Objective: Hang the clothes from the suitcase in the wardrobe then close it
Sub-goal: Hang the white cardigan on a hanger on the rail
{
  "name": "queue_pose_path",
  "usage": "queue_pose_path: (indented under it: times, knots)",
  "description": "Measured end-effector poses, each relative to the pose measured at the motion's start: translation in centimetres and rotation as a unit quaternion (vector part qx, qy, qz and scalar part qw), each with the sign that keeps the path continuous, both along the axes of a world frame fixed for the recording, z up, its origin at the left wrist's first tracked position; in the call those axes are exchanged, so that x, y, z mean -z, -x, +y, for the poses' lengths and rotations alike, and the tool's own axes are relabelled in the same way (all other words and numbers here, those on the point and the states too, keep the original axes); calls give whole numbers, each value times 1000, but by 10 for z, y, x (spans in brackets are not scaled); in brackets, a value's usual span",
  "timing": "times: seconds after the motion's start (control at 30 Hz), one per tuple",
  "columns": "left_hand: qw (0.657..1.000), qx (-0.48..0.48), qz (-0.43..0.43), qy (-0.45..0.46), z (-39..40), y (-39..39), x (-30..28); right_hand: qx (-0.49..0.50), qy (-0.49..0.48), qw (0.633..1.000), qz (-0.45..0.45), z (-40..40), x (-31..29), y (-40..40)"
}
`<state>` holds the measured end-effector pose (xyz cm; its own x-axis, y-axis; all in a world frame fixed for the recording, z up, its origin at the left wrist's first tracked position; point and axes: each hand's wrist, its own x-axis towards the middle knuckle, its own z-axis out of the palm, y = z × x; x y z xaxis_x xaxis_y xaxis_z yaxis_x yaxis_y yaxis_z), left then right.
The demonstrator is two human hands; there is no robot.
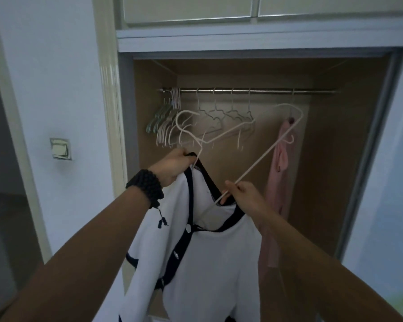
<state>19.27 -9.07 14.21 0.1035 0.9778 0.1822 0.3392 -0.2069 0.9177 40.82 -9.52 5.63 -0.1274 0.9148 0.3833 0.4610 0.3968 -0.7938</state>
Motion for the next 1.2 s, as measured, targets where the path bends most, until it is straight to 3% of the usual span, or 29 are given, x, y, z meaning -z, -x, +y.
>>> queue_pose_path:
  times: [0.23, 0.4, 0.53, 0.77, 0.93, 1.07, 1.2]
  knots:
    - [996, 44, -57, -45, 16, -24, -1, -22, 49, 997, -54, 9, 1, -19]
    - [993, 24, -114, -34, 30, -33, 0, -53, 83, 989, -107, 18, 0, -44]
    - [995, 30, -91, -26, 33, -14, 10, 7, 113, 993, 35, 20, -10, -90]
    - [990, 52, 101, -88, 19, -2, 24, 81, 176, 955, 225, 24, -35, -114]
    - [985, 89, 126, -77, 6, 6, 25, 82, 206, 938, 266, 24, -37, -128]
    - [988, 105, 73, -86, 2, 9, 36, 65, 264, 916, 294, 27, -42, -139]
    - [987, 82, 47, -133, -2, 5, 45, 44, 309, 916, 253, 20, -36, -145]
